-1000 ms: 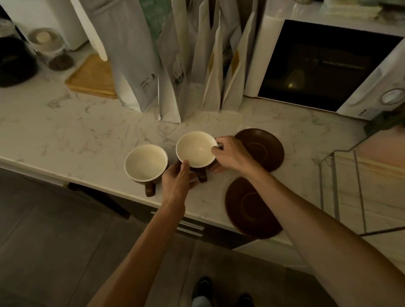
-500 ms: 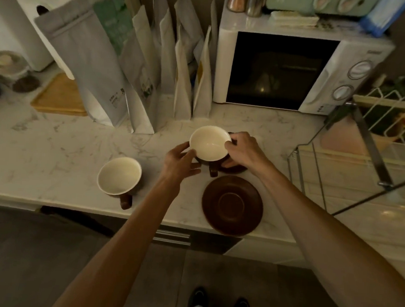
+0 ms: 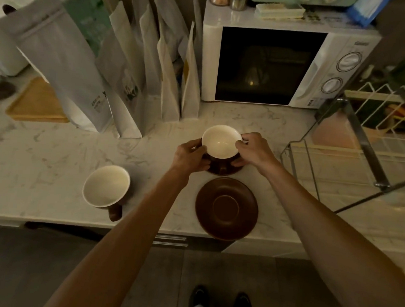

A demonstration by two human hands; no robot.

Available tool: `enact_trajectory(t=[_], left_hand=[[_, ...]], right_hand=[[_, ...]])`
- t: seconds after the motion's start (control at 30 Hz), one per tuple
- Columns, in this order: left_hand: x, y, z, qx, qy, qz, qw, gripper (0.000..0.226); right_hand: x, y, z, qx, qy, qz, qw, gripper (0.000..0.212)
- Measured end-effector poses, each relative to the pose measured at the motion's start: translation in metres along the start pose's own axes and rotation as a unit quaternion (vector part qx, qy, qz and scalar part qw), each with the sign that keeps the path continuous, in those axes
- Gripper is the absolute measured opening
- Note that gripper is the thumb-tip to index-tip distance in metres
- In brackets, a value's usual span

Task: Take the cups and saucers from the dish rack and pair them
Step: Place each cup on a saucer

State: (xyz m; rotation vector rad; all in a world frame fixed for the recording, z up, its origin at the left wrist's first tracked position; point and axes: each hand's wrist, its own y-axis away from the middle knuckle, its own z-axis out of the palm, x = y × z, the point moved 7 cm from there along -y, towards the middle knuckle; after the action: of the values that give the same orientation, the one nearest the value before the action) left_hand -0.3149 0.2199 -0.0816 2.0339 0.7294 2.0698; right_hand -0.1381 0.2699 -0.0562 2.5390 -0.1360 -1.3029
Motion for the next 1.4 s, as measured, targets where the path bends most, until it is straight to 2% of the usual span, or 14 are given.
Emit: enact_trajectory(t=[0.43,1.4], left_hand=[[-0.01,-0.016,0.01,-0.011,-0.006,-0.022,1.0,0.04],[-0.009,-0.021,0.011,-0.019,-0.045,-0.016,0.999,0.042]], right_hand=[[0.016,-0.011,0.005,-0.004,-0.014,0.027,1.0,0.025],[0.021,-0.016,0.011,-0.009,-0.039,0.048,0.998,0.033]])
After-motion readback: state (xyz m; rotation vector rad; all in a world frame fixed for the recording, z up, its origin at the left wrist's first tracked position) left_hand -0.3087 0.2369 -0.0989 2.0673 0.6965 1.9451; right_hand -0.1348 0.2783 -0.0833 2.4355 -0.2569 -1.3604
